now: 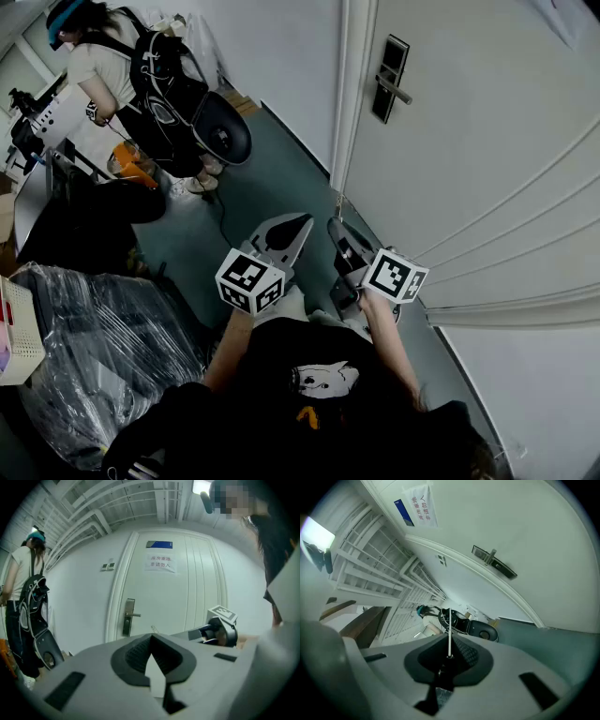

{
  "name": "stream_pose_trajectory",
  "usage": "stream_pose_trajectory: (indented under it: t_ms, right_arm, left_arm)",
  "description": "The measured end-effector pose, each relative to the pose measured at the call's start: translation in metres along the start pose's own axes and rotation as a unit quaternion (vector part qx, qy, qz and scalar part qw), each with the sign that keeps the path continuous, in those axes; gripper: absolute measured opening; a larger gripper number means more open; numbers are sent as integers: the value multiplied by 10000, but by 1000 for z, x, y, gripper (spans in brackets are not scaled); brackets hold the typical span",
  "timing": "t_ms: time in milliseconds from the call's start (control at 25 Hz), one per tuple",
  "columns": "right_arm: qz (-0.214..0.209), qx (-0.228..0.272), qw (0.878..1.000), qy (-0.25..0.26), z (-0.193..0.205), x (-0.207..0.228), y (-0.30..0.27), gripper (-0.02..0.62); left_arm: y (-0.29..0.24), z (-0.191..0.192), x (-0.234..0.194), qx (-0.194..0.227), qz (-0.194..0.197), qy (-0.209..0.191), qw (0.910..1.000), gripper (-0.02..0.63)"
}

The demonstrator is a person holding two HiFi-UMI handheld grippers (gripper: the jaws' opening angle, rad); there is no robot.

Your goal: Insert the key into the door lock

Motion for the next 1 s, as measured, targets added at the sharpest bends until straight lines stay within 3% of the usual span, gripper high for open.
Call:
stream_pose_trajectory:
  t_ms: [560,1000]
  right_arm:
    - [84,31,10000,-41,-19,15,-17,20]
    - [191,-62,9998,-89,-51,41,-58,20]
  left_arm:
    - [-23,-6,-12,-138,223,-258,9993,9]
    - [-62,-13,-51,-249,238,-154,9993,9]
Point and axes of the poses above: the fingertips, and each gripper's own axes: y backward along the fingers, x to its right, z out of its underside, the point moved 9 cm from there along y, backward along the fingers, and after that the axes turned 3 degrees about -z, right-handed, at the moved point
